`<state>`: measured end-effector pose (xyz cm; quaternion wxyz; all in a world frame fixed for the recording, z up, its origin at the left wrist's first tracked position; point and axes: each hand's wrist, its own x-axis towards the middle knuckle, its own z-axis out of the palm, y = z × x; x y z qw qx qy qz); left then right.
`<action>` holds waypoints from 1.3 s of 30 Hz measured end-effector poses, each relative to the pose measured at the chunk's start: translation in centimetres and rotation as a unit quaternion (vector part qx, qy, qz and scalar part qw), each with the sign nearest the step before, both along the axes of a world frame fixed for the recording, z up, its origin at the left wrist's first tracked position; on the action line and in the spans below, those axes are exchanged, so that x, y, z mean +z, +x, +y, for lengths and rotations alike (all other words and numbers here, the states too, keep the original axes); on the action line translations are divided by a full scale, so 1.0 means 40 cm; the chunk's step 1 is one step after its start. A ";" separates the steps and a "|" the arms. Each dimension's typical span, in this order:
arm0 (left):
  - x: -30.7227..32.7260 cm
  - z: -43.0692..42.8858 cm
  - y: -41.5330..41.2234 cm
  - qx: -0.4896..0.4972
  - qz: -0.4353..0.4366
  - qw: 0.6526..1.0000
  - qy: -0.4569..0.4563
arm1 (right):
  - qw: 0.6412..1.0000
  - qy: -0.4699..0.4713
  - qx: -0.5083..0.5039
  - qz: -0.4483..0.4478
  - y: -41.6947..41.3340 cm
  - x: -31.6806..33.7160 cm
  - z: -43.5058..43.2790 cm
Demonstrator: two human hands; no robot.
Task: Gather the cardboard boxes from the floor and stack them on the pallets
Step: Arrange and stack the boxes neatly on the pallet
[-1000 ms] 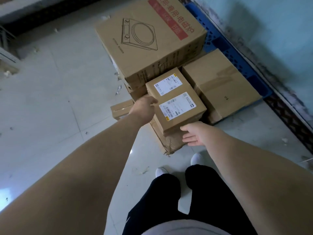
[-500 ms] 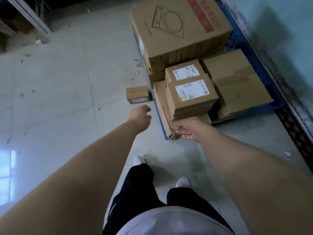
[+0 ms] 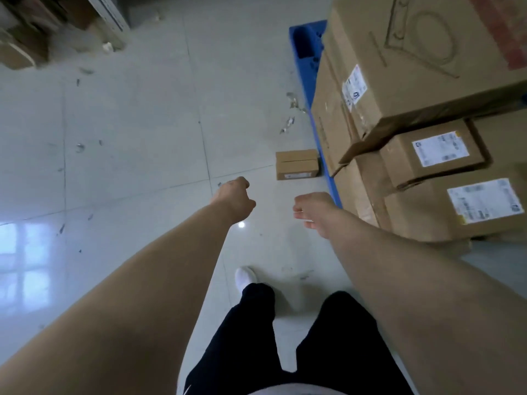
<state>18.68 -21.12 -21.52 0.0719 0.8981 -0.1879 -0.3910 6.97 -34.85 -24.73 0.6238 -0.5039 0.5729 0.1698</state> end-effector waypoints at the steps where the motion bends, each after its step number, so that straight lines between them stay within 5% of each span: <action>1: -0.013 0.005 0.051 -0.005 0.002 1.000 0.008 | 1.000 -0.004 0.013 -0.005 0.037 -0.023 0.004; 8: -0.180 -0.094 0.294 -0.054 0.032 0.997 0.042 | 0.999 -0.029 -0.002 0.045 0.225 -0.212 -0.117; 16: -0.596 -0.329 0.486 -0.101 0.071 0.991 0.045 | 0.956 -0.192 0.196 0.104 0.481 -0.568 -0.311; 21: -0.929 -0.429 0.553 -0.132 0.065 0.989 0.023 | 0.883 -0.239 0.368 0.165 0.555 -0.898 -0.371; 27: -1.214 -0.455 0.587 -0.102 0.030 0.994 -0.031 | 0.715 -0.317 0.593 0.191 0.574 -1.185 -0.401; 31: -1.240 -0.438 0.609 -0.061 0.014 0.997 -0.048 | 0.680 -0.381 0.604 0.163 0.584 -1.227 -0.398; 33: -1.197 -0.413 0.605 -0.059 0.010 0.997 -0.045 | 0.708 -0.392 0.565 0.160 0.577 -1.184 -0.381; 37: -1.034 -0.326 0.565 -0.077 0.030 0.997 -0.009 | 0.847 -0.316 0.401 0.145 0.533 -1.008 -0.286; 39: -0.915 -0.292 0.550 -0.072 0.040 0.997 0.009 | 0.886 -0.286 0.341 0.128 0.507 -0.892 -0.228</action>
